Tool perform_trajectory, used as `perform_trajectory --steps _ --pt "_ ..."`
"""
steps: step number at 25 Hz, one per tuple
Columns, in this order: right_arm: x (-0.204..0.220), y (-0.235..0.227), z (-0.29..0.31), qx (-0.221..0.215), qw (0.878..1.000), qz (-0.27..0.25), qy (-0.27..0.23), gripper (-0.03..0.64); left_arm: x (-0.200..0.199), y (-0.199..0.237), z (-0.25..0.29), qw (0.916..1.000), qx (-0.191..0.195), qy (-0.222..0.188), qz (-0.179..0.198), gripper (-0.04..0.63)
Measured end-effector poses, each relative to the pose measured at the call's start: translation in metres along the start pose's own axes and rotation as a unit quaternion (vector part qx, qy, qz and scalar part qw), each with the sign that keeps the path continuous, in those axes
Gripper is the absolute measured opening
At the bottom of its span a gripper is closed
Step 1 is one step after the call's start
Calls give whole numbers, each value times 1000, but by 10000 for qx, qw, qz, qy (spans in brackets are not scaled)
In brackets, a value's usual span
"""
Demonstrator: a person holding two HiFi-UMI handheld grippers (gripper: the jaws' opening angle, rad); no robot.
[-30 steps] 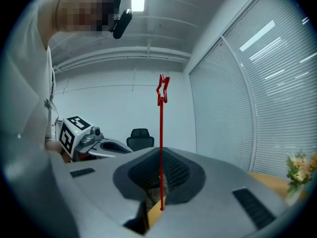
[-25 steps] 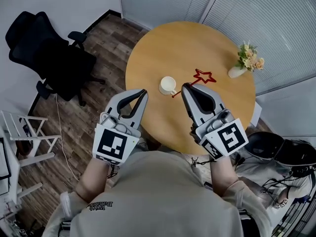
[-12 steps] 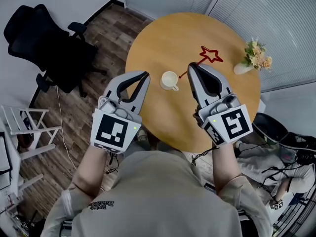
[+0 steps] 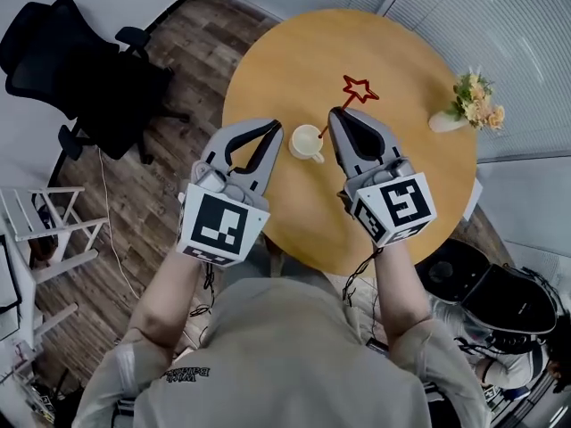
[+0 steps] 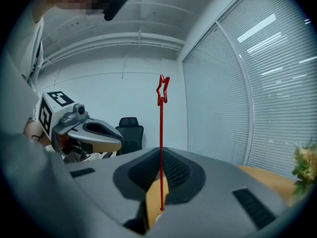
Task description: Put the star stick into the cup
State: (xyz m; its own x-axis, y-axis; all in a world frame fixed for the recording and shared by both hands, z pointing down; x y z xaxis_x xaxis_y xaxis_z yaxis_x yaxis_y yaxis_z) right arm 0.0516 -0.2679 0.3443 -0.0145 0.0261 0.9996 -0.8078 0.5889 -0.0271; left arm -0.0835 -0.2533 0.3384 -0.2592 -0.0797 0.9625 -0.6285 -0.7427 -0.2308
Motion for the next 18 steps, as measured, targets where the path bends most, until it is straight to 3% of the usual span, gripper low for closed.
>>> perform_trajectory --steps 5,18 --pt "43 -15 15 146 9991 153 359 31 20 1 13 9995 47 140 -267 21" --pt "144 -42 37 366 9926 738 888 31 115 -11 39 9915 143 1026 -784 21"
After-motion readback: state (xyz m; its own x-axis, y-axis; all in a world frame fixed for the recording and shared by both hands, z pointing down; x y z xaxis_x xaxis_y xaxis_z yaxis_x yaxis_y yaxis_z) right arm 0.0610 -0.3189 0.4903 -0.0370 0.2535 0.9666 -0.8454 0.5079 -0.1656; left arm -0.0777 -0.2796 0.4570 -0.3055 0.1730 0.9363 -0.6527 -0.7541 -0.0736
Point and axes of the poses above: the fingertips, and each gripper's own axes: z forward along the fingers, y to its left, x out of its underside, the point moved 5 cm from there along -z, backward along the fingers, and after that the axes turned 10 degrees about -y, right-handed, at the moved point
